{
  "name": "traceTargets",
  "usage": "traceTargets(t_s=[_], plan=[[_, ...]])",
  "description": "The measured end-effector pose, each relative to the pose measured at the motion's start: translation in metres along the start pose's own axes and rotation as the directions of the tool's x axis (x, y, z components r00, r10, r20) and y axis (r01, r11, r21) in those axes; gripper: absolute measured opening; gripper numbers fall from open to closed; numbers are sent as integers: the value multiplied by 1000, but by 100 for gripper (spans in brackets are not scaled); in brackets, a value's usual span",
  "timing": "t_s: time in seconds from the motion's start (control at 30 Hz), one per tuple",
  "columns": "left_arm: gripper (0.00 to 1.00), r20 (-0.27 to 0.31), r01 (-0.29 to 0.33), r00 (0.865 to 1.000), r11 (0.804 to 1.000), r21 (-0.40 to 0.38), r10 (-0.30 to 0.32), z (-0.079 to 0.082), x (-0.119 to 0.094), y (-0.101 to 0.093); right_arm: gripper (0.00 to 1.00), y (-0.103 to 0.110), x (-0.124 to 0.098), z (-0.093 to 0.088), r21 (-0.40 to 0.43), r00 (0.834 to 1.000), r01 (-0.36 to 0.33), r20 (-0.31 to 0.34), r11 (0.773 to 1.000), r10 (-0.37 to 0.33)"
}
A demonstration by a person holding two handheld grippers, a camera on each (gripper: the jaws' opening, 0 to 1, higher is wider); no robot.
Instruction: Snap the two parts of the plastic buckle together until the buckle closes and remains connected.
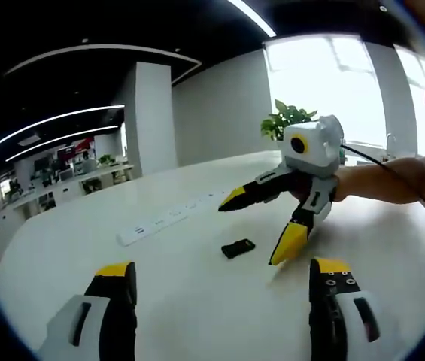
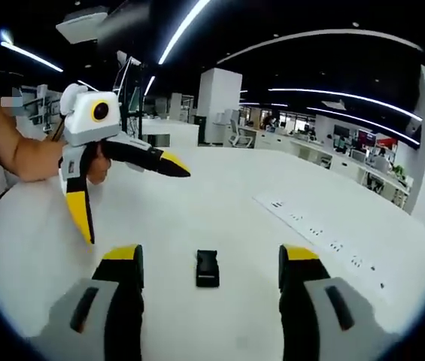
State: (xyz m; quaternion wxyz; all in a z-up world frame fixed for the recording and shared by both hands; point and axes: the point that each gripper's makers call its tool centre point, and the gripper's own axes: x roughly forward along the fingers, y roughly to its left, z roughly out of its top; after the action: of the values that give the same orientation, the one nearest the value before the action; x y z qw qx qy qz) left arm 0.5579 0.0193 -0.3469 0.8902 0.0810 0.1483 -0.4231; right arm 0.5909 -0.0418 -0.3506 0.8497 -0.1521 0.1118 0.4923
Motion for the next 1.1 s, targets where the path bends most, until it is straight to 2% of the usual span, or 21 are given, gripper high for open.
traceTargets(t_s=[0.03, 0.1, 0.37, 0.5, 0.6, 0.63, 0.73, 0.9, 1.1], plan=[[97, 0, 0, 1000, 1000, 0, 0, 0, 0, 0, 100, 0, 1, 0, 1, 1000, 2, 3, 1000, -2], [98, 1, -1, 1000, 1000, -1, 1, 0, 0, 0, 100, 2, 1, 1, 16, 1000, -2, 20, 1000, 2], [99, 9, 10, 1000, 1000, -15, -10, 2, -1, -1, 100, -5, 1, -4, 24, 1000, 30, 4, 999, -30], [99, 9, 6, 1000, 1000, -16, -6, 3, -1, -1, 100, -15, -4, -1, 66, 996, 83, 5, 994, -84], [99, 9, -10, 1000, 1000, -13, 10, 4, -3, 2, 100, -32, -11, -5, 117, 983, 183, -10, 976, -183], [97, 21, -25, 999, 1000, -11, 25, 6, -5, 4, 100, -35, -14, -3, 142, 979, 200, 5, 970, -202], [97, 38, -40, 998, 998, -45, 42, 12, -9, 8, 100, -35, -20, -3, 159, 976, 215, 12, 964, -220], [99, 39, -82, 996, 996, -45, 84, 12, -12, 12, 100, -35, -28, -6, 167, 967, 252, -5, 953, -255], [99, 43, -74, 996, 995, -72, 77, 14, -19, 5, 99, -32, -40, -8, 179, 956, 291, -13, 940, -293]])
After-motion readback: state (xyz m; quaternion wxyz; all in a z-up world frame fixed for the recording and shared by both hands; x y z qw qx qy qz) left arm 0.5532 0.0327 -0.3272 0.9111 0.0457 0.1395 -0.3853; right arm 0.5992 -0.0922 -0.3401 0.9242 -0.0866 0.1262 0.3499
